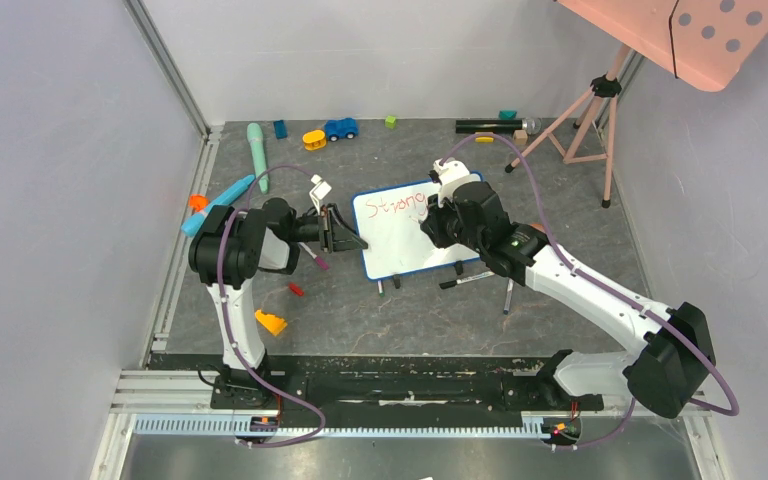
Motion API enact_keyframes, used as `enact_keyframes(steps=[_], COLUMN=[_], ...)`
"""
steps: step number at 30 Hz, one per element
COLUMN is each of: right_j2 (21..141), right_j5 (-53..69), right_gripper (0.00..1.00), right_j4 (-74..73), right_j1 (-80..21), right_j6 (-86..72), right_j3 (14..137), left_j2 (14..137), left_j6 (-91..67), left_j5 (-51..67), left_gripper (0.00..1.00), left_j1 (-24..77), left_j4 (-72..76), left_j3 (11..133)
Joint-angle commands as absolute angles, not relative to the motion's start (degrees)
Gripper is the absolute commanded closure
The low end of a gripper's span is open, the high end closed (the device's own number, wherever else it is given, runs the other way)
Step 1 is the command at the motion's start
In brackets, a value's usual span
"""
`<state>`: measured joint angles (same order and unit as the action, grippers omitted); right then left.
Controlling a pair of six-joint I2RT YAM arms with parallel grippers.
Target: Write a sentence on the whiteboard
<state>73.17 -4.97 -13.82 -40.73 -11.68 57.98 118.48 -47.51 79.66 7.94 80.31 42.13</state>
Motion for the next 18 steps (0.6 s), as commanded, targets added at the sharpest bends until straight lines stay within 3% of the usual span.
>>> enact_keyframes(steps=[1, 8, 11, 15, 18], right_j2=[72.17, 72.30, 72.64, 72.80, 72.76], right_j5=[-5.10, -5.28, -5.36, -5.86, -6.62], right_gripper=[1.00, 1.00, 1.00, 1.00, 1.00], right_j4=[-11.43, -10.60, -10.49, -10.61, -10.64], right_j1=[-40.95, -41.28, -41.48, -41.71, -42.01], right_j6=[-10.79, -11.85, -12.04, -12.28, -12.55], right_j3=[58.84, 58.22, 58.44, 58.60, 58.66], left_j2=[117.98, 116.30, 116.98, 117.65, 117.77], left_j6=[-48.66, -46.23, -46.50, -46.85, -46.84], left_j5=[79.85, 78.24, 78.27, 78.90, 79.26], left_gripper=[0.63, 0.65, 0.74, 0.98, 0.98], left_j1=[7.65, 7.65, 7.65, 7.65, 7.65], left_j4=[85.28, 85.69, 85.70, 85.69, 85.70], left_j3=[40.77, 38.12, 38.64, 39.47, 39.54])
